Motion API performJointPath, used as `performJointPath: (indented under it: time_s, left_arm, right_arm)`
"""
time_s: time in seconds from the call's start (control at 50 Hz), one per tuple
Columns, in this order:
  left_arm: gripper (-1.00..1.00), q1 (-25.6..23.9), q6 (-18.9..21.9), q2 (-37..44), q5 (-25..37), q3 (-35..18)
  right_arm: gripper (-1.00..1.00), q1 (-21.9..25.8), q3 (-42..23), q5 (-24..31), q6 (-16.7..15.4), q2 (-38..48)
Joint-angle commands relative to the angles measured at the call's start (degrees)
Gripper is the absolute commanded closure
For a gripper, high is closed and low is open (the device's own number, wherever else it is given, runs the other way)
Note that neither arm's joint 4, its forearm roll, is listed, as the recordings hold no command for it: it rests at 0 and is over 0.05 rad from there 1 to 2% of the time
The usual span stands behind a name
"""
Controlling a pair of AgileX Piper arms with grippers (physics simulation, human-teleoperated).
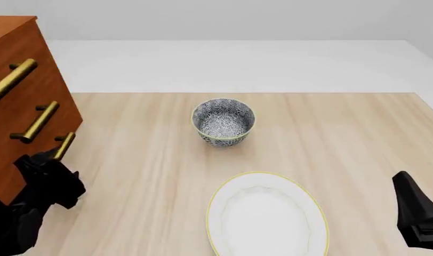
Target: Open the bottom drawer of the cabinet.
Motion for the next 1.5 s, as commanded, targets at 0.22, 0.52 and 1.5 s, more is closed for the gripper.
performJointPath:
  time_s: [0.22,0.52,1.5]
  left_arm:
    - [-1.00,2.22,1.96,0.40,0.00,0.50]
    - [-1.00,3.20,5.84,3.73,0.00,-2.40]
    - [1.00,3.98,6.82,5.82,0.00,-3.77]
  right_arm:
    - [-1.00,0.10,0.01,-0.36,0.48,0.46]
    - [-1.00,-0.15,0.01,0.34,1.03,-0.33]
    - [-1.00,-0.51,0.01,0.29,1.48,-0.50]
